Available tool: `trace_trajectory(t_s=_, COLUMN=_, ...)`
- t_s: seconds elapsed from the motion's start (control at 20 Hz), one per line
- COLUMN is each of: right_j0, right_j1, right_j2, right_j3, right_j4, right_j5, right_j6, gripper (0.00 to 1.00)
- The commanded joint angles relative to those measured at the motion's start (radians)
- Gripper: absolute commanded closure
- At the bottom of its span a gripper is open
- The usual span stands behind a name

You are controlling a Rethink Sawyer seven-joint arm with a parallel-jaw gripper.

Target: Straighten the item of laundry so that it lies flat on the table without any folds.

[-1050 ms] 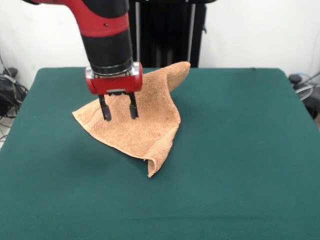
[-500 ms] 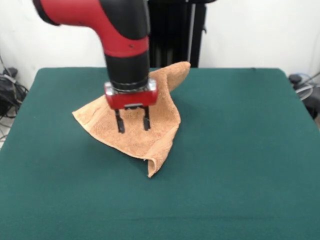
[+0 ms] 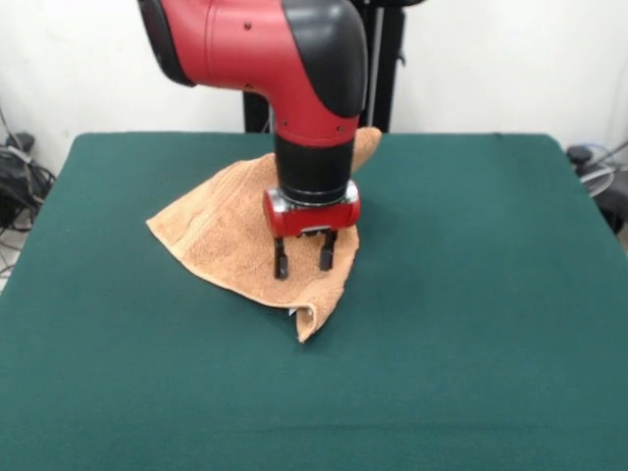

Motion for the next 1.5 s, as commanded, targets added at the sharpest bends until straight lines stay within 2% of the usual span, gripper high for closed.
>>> trace_trajectory(t_s=0.05, right_j0=0.05, right_j1=0.097, right_j2=-0.051, right_j3=-0.004, right_j4=0.011, right_j5=-0.121, right_j6=0.254, gripper=0.0)
trace_trajectory(t_s=0.4, right_j0=0.058, right_j1=0.088, right_j2=-0.056, right_j3=0.026, right_j4=0.04, right_j5=-0.14, right_j6=0.273, gripper=0.0)
trace_trajectory(t_s=0.6, right_j0=0.022, right_j1=0.076, right_j2=-0.021, right_j3=0.049, right_j4=0.037, right_j5=-0.149, right_j6=0.261, gripper=0.0)
trace_trajectory(t_s=0.65, right_j0=0.016, right_j1=0.073, right_j2=-0.014, right_j3=0.051, right_j4=0.037, right_j5=-0.143, right_j6=0.256, gripper=1.0)
trace_trajectory(t_s=1.25, right_j0=-0.008, right_j1=0.017, right_j2=-0.007, right_j3=0.112, right_j4=0.06, right_j5=-0.071, right_j6=0.232, gripper=1.0)
trace_trajectory(t_s=1.5, right_j0=-0.023, right_j1=-0.075, right_j2=-0.022, right_j3=0.102, right_j4=0.067, right_j5=0.148, right_j6=0.145, gripper=1.0)
